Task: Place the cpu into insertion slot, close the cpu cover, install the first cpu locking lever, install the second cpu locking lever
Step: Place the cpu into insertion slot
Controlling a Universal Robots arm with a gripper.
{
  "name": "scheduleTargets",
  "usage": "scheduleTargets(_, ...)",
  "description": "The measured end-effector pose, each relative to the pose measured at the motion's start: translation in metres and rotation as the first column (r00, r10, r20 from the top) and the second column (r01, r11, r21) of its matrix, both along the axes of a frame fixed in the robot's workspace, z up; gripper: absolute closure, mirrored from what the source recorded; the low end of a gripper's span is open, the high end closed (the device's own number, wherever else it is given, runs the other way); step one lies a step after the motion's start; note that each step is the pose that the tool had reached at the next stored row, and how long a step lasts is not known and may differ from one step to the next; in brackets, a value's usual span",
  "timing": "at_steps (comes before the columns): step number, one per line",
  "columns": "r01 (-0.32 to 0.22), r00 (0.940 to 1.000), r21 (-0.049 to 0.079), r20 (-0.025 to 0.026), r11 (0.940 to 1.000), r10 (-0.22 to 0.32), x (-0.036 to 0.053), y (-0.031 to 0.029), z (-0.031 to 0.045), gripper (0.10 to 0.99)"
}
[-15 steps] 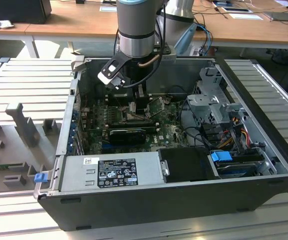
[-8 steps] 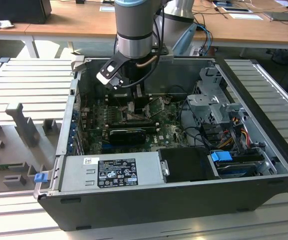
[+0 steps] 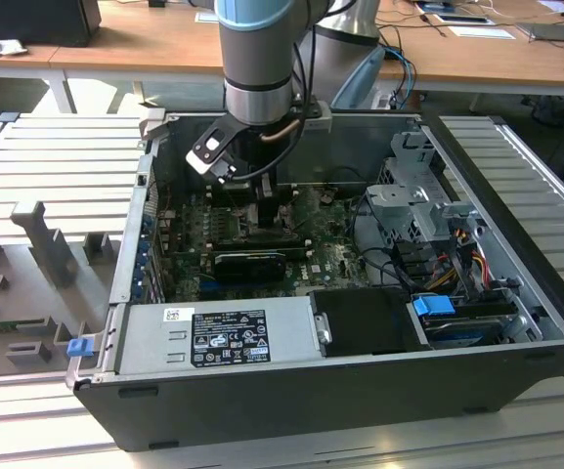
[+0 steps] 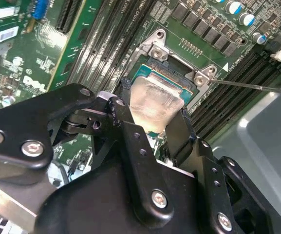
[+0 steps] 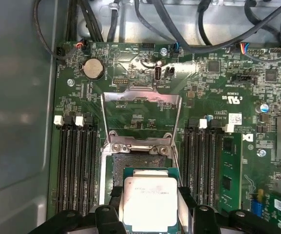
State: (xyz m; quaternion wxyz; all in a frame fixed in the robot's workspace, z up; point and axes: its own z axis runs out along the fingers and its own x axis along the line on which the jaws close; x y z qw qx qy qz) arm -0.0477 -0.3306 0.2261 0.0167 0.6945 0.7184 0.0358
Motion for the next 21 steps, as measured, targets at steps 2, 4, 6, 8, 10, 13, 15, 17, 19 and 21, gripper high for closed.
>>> scheduleTargets(2, 0.001, 1.0, 0.0, 0.0001, 1.0, -0.001, 0.0, 0.0004, -0.0038, 0.557)
scheduleTargets(4, 0.001, 1.0, 0.0, 0.0, 1.0, -0.001, -0.0001, 0.0011, -0.007, 0.557)
scheduleTargets(6, 0.001, 1.0, 0.0, 0.0, 1.0, -0.001, -0.0001, 0.002, -0.009, 0.557)
scheduleTargets(8, 0.002, 1.0, 0.0, 0.0, 1.0, -0.002, 0.0, 0.0025, -0.0113, 0.557)
scheduleTargets(10, 0.007, 1.0, 0.0, 0.0, 1.0, -0.007, -0.0001, 0.0034, -0.0133, 0.557)
scheduleTargets(13, 0.009, 1.0, 0.001, 0.0002, 1.0, -0.009, 0.0, 0.005, -0.016, 0.557)
scheduleTargets(15, 0.009, 1.0, 0.001, 0.0, 1.0, -0.009, 0.0, 0.0057, -0.0173, 0.557)
scheduleTargets(17, 0.009, 1.0, 0.001, -0.0003, 1.0, -0.009, 0.0007, 0.0064, -0.018, 0.557)
scheduleTargets(19, 0.015, 0.9999, 0.001, -0.0006, 0.9999, -0.015, 0.003, 0.0075, -0.0197, 0.557)
scheduleTargets(21, 0.015, 0.9999, 0.001, -0.0009, 0.9999, -0.015, 0.003, 0.0094, -0.0218, 0.557)
